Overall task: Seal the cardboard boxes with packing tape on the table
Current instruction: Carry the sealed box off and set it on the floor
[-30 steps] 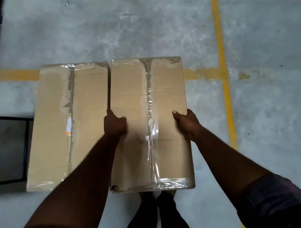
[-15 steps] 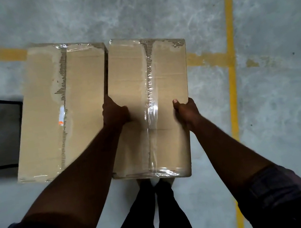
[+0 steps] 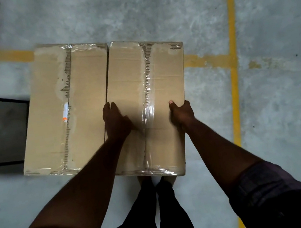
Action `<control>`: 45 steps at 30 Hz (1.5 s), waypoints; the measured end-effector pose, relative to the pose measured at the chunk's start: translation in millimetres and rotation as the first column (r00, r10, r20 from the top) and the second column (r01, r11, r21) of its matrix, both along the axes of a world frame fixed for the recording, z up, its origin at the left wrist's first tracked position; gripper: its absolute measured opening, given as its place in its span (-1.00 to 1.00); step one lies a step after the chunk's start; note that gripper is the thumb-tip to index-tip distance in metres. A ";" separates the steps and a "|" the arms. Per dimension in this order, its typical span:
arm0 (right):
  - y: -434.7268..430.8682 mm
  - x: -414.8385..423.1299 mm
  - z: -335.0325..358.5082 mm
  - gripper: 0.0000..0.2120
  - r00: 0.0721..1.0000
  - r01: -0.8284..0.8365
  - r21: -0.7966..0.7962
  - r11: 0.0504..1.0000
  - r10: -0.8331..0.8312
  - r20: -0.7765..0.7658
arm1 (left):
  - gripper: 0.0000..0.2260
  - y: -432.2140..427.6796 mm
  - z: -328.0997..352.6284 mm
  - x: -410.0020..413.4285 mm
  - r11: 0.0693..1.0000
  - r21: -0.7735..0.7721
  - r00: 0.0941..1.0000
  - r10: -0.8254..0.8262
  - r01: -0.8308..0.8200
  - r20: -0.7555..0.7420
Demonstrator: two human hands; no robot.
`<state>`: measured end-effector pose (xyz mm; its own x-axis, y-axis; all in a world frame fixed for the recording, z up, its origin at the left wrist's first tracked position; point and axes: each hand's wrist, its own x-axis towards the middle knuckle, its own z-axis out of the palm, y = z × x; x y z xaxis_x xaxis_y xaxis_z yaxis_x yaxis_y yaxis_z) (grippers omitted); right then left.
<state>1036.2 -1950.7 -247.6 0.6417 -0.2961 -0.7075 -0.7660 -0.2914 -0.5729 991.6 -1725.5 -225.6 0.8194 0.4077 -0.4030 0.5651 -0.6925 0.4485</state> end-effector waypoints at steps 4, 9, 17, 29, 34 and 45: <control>2.1 -7.0 17.5 -0.44 0.997 -0.075 -0.057 0.996 0.073 -0.035 | -0.48 7.0 10.5 -7.6 0.999 -0.035 0.998 -0.030 0.028 -0.062; 0.5 -24.1 41.1 -0.50 0.988 -0.157 -0.102 0.982 0.156 -0.018 | -0.54 11.0 27.8 -23.3 0.996 -0.072 0.993 -0.063 0.056 -0.099; 21.3 -55.1 89.8 -0.50 0.913 -0.360 -0.184 0.915 0.386 0.133 | -0.40 15.9 71.2 -69.3 0.997 -0.078 1.000 0.005 -0.006 -0.010; 134.6 -152.5 142.3 -0.54 0.668 -0.695 -0.207 0.689 0.725 0.168 | -0.39 100.8 117.7 -209.3 0.999 -0.048 0.999 0.022 -0.024 -0.050; 213.9 -211.7 163.4 -0.57 0.566 -0.759 -0.245 0.603 0.797 0.208 | -0.39 161.0 127.8 -285.3 0.998 -0.044 0.999 0.045 -0.046 -0.016; 420.0 -391.4 169.3 -0.62 0.237 -0.880 -0.354 0.317 0.939 0.250 | -0.38 321.5 126.1 -491.4 0.968 -0.091 0.973 0.232 -0.232 -0.016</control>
